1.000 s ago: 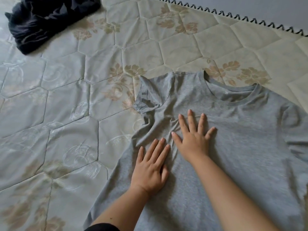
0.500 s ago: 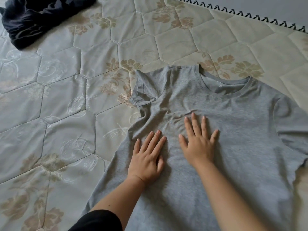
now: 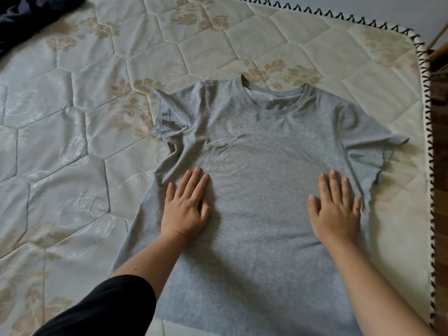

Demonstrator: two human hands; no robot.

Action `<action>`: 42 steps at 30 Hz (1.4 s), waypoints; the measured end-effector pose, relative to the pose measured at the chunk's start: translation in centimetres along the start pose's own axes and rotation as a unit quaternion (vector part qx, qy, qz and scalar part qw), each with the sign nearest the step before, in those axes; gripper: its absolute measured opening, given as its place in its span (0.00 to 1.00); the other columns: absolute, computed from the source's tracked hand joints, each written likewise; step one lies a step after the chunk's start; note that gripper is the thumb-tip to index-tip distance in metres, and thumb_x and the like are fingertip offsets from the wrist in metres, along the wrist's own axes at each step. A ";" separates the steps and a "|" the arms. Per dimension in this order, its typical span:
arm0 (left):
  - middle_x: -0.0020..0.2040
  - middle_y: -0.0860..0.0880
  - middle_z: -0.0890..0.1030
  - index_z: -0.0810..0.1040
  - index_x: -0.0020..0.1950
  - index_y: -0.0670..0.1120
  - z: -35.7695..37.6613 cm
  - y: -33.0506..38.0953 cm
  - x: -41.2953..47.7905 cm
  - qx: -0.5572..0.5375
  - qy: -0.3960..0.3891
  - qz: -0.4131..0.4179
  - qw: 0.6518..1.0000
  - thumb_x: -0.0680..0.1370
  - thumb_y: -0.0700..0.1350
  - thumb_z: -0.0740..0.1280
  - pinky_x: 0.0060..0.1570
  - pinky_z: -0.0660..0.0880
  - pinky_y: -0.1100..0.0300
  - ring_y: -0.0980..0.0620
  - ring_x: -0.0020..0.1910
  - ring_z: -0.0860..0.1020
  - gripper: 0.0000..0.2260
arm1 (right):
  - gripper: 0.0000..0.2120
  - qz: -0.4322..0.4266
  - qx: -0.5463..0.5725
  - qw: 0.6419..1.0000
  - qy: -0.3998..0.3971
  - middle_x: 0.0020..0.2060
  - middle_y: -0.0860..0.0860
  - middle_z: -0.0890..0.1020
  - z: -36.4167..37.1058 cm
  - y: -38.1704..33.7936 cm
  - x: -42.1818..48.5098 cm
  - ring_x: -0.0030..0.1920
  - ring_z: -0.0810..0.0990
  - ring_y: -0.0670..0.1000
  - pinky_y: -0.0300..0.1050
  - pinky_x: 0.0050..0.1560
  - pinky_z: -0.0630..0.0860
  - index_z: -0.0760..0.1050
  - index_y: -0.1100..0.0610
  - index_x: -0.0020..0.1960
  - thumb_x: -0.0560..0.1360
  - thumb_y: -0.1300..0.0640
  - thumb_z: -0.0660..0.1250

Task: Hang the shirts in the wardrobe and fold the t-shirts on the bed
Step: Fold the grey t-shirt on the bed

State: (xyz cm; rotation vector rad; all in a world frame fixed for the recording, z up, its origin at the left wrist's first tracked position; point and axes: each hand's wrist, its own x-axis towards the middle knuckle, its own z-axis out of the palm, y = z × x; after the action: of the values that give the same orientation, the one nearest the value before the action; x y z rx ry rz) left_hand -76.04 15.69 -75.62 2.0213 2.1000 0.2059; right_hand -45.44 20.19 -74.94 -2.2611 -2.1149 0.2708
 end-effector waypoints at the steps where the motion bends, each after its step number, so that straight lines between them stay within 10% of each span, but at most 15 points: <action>1: 0.76 0.55 0.48 0.52 0.77 0.53 0.0 0.0 0.0 -0.001 0.000 -0.001 1.000 0.75 0.56 0.46 0.72 0.40 0.49 0.56 0.75 0.44 0.29 | 0.31 0.001 -0.009 1.000 0.005 0.72 0.56 0.65 0.0 0.4 0.0 0.72 0.63 0.61 0.67 0.67 0.58 0.66 0.58 0.72 0.74 0.44 0.47; 8: 0.76 0.54 0.51 0.56 0.76 0.52 0.1 -0.1 -0.1 -0.013 0.012 0.000 1.000 0.75 0.55 0.48 0.72 0.44 0.47 0.55 0.75 0.47 0.29 | 0.38 -0.009 0.040 0.999 0.005 0.75 0.58 0.56 -0.1 -6.0 -0.7 0.76 0.47 0.58 0.66 0.69 0.40 0.60 0.60 0.74 0.72 0.39 0.42; 14: 0.75 0.57 0.50 0.54 0.76 0.52 0.2 0.0 -0.1 -0.020 0.006 -0.005 1.000 0.76 0.57 0.47 0.73 0.46 0.47 0.57 0.75 0.48 0.28 | 0.25 -0.193 0.053 0.979 -0.049 0.66 0.55 0.74 1.7 -19.0 -5.2 0.66 0.73 0.58 0.65 0.59 0.70 0.75 0.56 0.65 0.73 0.51 0.52; 20: 0.76 0.55 0.52 0.57 0.76 0.51 0.4 -0.1 0.0 -0.014 0.016 -0.001 1.000 0.75 0.53 0.49 0.72 0.46 0.47 0.58 0.74 0.47 0.28 | 0.28 -0.227 -0.010 0.974 -0.016 0.71 0.49 0.68 3.3 -13.4 -4.0 0.71 0.66 0.56 0.61 0.68 0.59 0.69 0.52 0.70 0.73 0.46 0.53; 28: 0.76 0.56 0.50 0.54 0.77 0.52 0.0 0.0 -0.1 -0.018 0.011 0.006 1.000 0.76 0.53 0.46 0.73 0.43 0.48 0.57 0.75 0.46 0.28 | 0.29 -0.069 -0.001 0.997 0.024 0.72 0.51 0.66 1.7 -5.5 -2.5 0.72 0.62 0.56 0.58 0.67 0.52 0.63 0.55 0.73 0.74 0.47 0.51; 36: 0.60 0.42 0.79 0.79 0.60 0.41 -1.4 0.8 1.7 0.055 0.066 0.042 0.995 0.71 0.51 0.56 0.57 0.71 0.45 0.40 0.56 0.78 0.24 | 0.31 -0.051 -0.028 0.994 -0.088 0.74 0.46 0.37 -0.4 -4.7 -2.3 0.76 0.41 0.53 0.62 0.72 0.43 0.35 0.49 0.74 0.73 0.42 0.30; 42: 0.45 0.43 0.79 0.80 0.46 0.42 -4.5 2.8 6.8 0.118 0.034 0.027 0.992 0.76 0.48 0.59 0.53 0.69 0.47 0.43 0.46 0.77 0.13 | 0.29 -0.068 -0.064 0.987 -0.132 0.77 0.51 0.47 -3.7 -5.6 -0.7 0.76 0.48 0.56 0.55 0.72 0.56 0.47 0.52 0.77 0.80 0.43 0.49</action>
State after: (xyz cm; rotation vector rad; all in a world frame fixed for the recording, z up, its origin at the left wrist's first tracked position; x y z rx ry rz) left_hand -74.66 22.86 -71.01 2.2353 2.2041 0.0359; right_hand -50.47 20.21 -70.45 -2.2425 -2.4713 0.4640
